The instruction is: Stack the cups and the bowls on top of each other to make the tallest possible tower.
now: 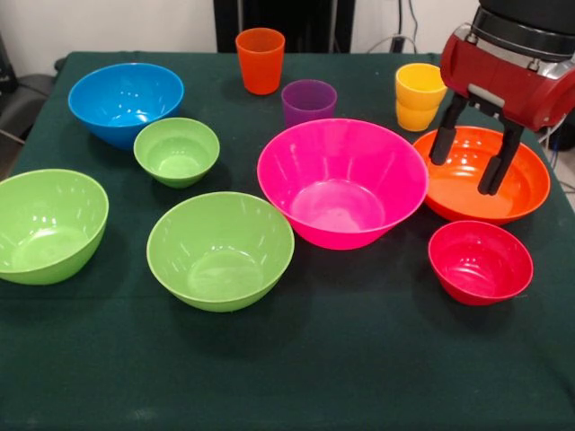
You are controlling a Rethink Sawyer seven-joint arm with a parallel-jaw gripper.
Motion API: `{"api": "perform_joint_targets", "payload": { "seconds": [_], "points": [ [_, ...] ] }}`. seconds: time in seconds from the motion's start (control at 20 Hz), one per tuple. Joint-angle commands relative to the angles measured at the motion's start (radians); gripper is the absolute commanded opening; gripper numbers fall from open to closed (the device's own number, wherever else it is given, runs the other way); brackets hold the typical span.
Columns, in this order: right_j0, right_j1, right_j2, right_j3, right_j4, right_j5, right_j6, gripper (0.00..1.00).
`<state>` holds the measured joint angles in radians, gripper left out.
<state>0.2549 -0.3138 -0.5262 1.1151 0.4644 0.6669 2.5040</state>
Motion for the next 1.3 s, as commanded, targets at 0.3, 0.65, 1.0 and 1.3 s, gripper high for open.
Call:
{"api": "perform_joint_targets", "payload": {
  "seconds": [0.3,0.65,1.0,1.3],
  "points": [
    [0.008,0.030,0.035,0.110,0.027,0.090,0.261,1.00],
    [-0.002,0.031,0.060,0.130,0.062,0.074,0.255,1.00],
    [-0.007,0.056,0.074,0.132,0.061,0.016,0.225,1.00],
    [-0.040,0.055,0.114,0.148,0.050,-0.023,0.141,1.00]
  ]
}}
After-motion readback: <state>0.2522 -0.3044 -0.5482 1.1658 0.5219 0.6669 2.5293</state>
